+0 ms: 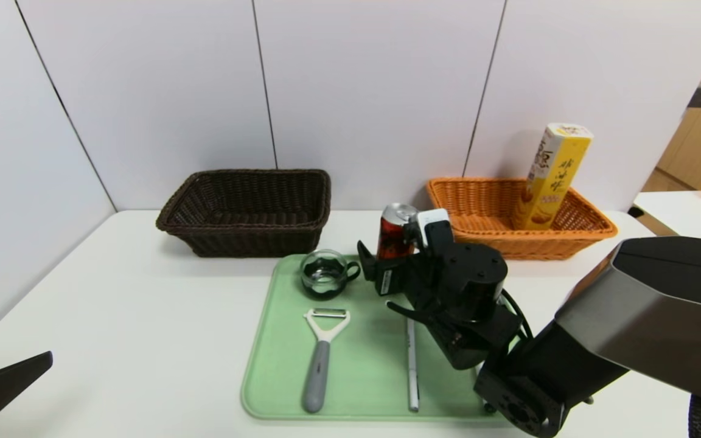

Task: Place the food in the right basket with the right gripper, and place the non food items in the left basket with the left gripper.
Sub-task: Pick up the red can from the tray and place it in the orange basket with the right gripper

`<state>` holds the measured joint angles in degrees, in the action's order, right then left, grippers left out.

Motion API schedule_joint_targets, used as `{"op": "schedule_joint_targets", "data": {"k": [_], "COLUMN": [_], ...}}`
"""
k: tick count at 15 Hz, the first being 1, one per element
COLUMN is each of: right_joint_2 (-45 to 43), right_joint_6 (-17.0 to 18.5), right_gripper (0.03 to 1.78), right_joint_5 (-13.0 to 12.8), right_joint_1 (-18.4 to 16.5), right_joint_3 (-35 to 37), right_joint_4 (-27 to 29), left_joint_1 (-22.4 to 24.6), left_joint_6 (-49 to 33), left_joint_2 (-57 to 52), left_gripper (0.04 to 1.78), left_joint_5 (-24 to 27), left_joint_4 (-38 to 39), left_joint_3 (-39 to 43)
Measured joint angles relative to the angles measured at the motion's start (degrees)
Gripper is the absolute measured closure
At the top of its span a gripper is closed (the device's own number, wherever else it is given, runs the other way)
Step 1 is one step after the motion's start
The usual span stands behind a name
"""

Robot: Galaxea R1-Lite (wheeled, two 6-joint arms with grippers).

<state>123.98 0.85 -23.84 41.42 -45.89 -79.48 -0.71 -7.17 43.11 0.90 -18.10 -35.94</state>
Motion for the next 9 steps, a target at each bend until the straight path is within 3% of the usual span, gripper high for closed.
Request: {"op": "schedule_joint_targets", "data": {"k": [4,9], "right_joint_2": [0.35,-0.16], "right_joint_6": [-0.11,-0.11], "right_gripper": [0.78,0.87], "right_joint_5": [0.04,0.12], "right_joint_1": [-0.11,0.24], "right_joint_3": [-0.33,0.07], "right_joint_4": [0.07,0.22], "left_joint_1": [0.00,0.00], "left_joint_6": [0.01,0.01], "left_joint_2": [-0.39,-0.41], "left_gripper": [0.13,0.13], "left_joint_5": [-0.02,-0.02], "left_joint_4": [0.00,0.00], "left_joint_3": [0.17,0.24]}}
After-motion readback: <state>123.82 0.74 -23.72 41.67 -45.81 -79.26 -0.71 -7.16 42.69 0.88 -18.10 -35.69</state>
